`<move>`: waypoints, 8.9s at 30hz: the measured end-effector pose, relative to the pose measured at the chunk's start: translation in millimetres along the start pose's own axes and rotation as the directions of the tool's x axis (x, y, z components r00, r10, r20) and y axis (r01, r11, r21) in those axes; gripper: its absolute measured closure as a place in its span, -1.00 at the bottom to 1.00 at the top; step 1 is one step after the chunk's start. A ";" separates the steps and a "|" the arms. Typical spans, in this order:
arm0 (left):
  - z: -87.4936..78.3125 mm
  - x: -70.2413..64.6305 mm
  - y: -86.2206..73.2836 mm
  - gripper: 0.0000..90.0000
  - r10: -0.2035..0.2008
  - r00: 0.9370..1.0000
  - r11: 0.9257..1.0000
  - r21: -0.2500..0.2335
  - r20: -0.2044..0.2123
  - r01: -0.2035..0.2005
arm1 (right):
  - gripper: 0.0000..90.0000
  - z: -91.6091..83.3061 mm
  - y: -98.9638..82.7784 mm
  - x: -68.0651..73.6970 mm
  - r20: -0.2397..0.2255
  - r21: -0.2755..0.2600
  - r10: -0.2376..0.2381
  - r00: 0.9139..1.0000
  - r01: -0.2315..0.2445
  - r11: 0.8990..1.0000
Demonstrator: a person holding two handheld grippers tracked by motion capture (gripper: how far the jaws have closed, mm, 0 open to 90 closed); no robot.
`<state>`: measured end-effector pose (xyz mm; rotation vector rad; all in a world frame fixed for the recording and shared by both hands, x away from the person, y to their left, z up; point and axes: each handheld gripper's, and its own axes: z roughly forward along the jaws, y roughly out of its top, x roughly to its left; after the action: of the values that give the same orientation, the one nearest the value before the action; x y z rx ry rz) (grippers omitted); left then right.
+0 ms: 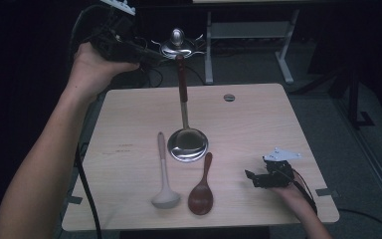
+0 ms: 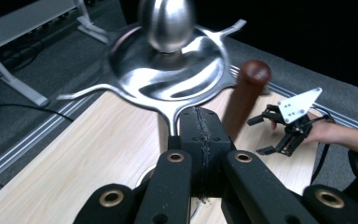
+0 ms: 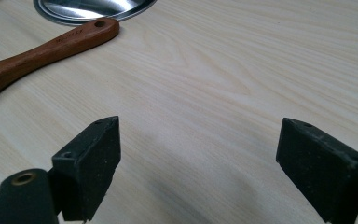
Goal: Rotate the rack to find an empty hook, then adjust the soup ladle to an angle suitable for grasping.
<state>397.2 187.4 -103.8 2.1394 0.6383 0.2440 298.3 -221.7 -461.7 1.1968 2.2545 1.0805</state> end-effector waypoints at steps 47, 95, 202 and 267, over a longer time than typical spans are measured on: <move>-1.5 46.0 -10.2 1.00 -0.093 0.990 0.994 -0.074 -0.108 0.085 | -0.70 2.6 -1.5 -0.7 -0.015 0.011 -0.002 1.000 0.003 1.000; 80.2 -26.6 -239.7 1.00 -0.145 0.988 0.986 0.092 0.054 0.139 | -0.70 6.1 -0.4 3.9 -0.038 0.025 -0.028 0.999 0.029 0.999; 98.6 33.7 -315.6 0.99 -0.284 0.952 0.922 0.241 -0.111 0.303 | -0.69 12.1 -1.1 -1.0 -0.016 0.041 -0.034 0.999 0.035 0.999; 138.3 11.1 -295.0 0.27 -0.286 0.951 0.796 0.524 -0.116 0.304 | -0.69 8.3 -1.4 -4.6 -0.003 0.023 -0.039 0.999 0.039 0.999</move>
<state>355.8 242.9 -422.4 2.5207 1.1588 -0.0925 305.4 -222.2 -468.2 1.1559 2.2885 1.0443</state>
